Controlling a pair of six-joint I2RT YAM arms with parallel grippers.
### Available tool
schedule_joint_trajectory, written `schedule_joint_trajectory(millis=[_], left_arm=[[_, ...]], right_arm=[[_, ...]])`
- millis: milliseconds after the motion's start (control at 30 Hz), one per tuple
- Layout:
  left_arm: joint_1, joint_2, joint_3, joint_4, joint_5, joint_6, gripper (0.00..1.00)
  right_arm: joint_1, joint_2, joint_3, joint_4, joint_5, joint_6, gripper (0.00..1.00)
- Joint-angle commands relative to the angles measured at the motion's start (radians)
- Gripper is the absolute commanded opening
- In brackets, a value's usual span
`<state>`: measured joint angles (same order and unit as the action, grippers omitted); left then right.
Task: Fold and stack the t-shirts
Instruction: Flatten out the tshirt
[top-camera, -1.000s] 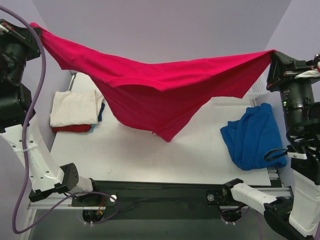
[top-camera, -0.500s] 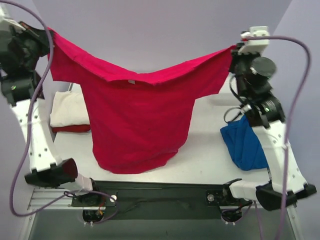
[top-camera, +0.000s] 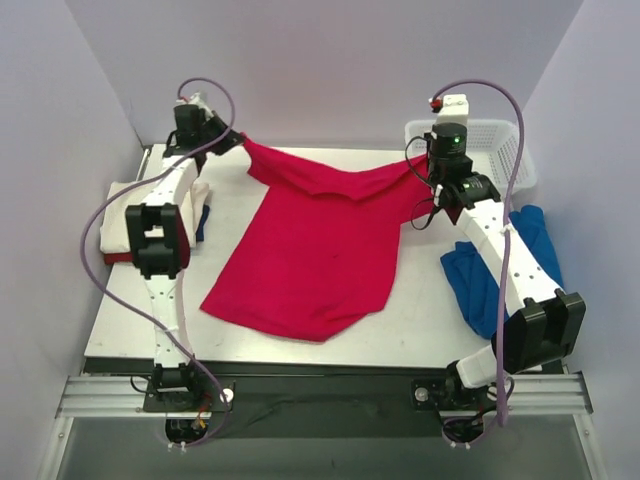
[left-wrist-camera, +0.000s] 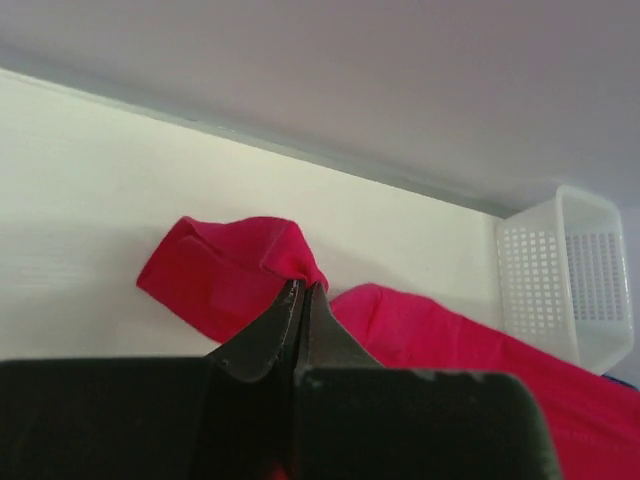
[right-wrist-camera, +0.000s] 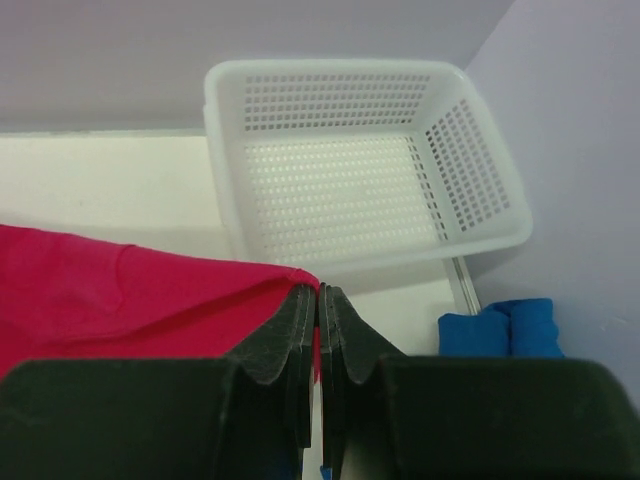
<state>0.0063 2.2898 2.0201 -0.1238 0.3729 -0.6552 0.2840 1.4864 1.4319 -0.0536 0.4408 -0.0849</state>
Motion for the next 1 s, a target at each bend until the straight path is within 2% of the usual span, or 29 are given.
schedule_joint_trajectory(millis=[0,67,100,133,167,300,433,633,767,800,900,967], left_arm=[[-0.075,0.072,0.301,0.04,0.066,0.003,0.0],[-0.092,0.154,0.377,0.003,0.076,0.005,0.0],[-0.1,0.172,0.415,-0.003,0.081,0.002,0.03],[-0.098,0.197,0.42,-0.011,0.078,-0.001,0.14],[-0.098,0.201,0.413,-0.013,0.078,-0.007,0.31],[-0.088,0.163,0.303,-0.005,0.043,0.006,0.48],[-0.075,0.073,0.174,-0.097,-0.02,0.075,0.53],[-0.083,-0.11,-0.004,-0.344,-0.088,0.219,0.49],[-0.104,-0.298,-0.271,-0.416,-0.141,0.295,0.49],[-0.106,-0.379,-0.391,-0.416,-0.141,0.299,0.49],[-0.109,-0.51,-0.562,-0.433,-0.143,0.315,0.49],[-0.111,-0.556,-0.616,-0.485,-0.16,0.328,0.49]], right_arm=[[-0.026,-0.006,0.039,0.058,0.078,0.046,0.0],[-0.032,-0.005,0.038,0.021,0.076,0.057,0.0],[-0.032,-0.003,0.036,0.017,0.072,0.066,0.0],[-0.032,-0.003,0.035,0.008,0.069,0.074,0.0],[-0.031,-0.002,0.032,0.006,0.07,0.079,0.0],[-0.032,0.002,0.027,-0.018,0.055,0.085,0.0],[-0.031,0.011,0.032,-0.04,0.044,0.128,0.0],[-0.031,0.031,0.03,-0.077,0.035,0.192,0.0],[-0.028,0.034,-0.004,-0.081,0.018,0.226,0.0],[-0.028,0.035,-0.01,-0.081,0.013,0.232,0.0],[-0.023,0.043,-0.028,-0.084,0.003,0.252,0.0],[-0.016,0.052,-0.033,-0.086,0.001,0.258,0.0]])
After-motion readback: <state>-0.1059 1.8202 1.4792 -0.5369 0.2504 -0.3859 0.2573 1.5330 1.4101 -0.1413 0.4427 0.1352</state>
